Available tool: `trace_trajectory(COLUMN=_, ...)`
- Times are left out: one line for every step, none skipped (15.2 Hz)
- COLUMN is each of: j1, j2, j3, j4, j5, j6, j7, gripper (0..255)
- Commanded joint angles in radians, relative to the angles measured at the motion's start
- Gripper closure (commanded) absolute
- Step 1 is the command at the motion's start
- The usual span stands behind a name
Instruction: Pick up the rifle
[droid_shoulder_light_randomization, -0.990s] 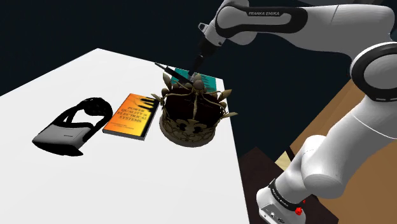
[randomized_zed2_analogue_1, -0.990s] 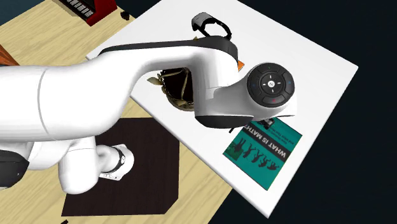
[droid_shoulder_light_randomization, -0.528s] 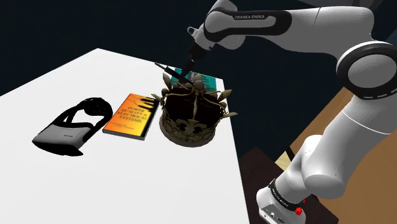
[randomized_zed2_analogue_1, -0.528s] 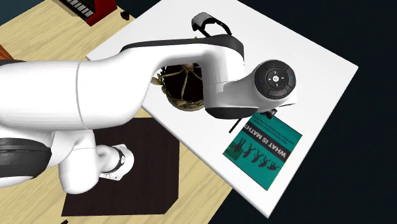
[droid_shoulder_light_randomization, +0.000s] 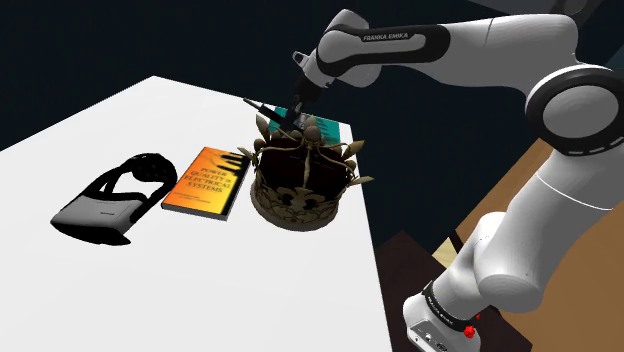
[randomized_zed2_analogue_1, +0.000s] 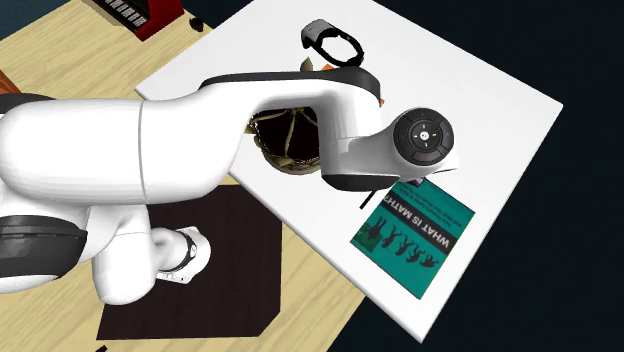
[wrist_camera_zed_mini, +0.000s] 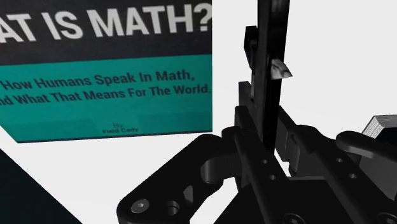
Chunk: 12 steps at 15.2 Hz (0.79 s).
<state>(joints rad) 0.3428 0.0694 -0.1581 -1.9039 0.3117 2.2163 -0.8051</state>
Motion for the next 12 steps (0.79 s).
trace_trajectory(j1=0.000, j2=0.000, j3=0.000, j4=0.000, j5=0.000, j6=0.000, j7=0.000, gripper=255)
trace_trajectory(j1=0.000, j2=0.000, j3=0.000, j4=0.000, j5=0.000, j6=0.000, j7=0.000, gripper=255)
trace_trajectory(j1=0.000, j2=0.000, j3=0.000, j4=0.000, j5=0.000, j6=0.000, j7=0.000, gripper=255)
trace_trajectory(j1=0.000, j2=0.000, j3=0.000, j4=0.000, j5=0.000, j6=0.000, j7=0.000, gripper=255)
trace_trajectory(j1=0.000, j2=0.000, j3=0.000, j4=0.000, j5=0.000, j6=0.001, j7=0.000, gripper=255)
trace_trajectory(j1=0.000, j2=0.000, j3=0.000, j4=0.000, j5=0.000, j6=0.001, j7=0.000, gripper=255)
trace_trajectory(j1=0.001, j2=0.000, j3=0.000, j4=-0.001, j5=0.000, j6=0.001, j7=0.001, gripper=255)
trace_trajectory(j1=0.000, j2=-0.003, j3=0.000, j4=0.009, j5=-0.003, j6=-0.011, j7=0.005, gripper=255)
trace_trajectory(j1=0.000, j2=-0.006, j3=0.000, j4=0.019, j5=-0.007, j6=-0.023, j7=0.009, gripper=255)
trace_trajectory(j1=0.000, j2=-0.009, j3=-0.001, j4=0.029, j5=-0.010, j6=-0.036, j7=0.013, gripper=255)
trace_trajectory(j1=0.000, j2=-0.011, j3=-0.001, j4=0.039, j5=-0.012, j6=-0.048, j7=0.018, gripper=255)
trace_trajectory(j1=0.000, j2=-0.014, j3=-0.002, j4=0.049, j5=-0.015, j6=-0.060, j7=0.022, gripper=255)
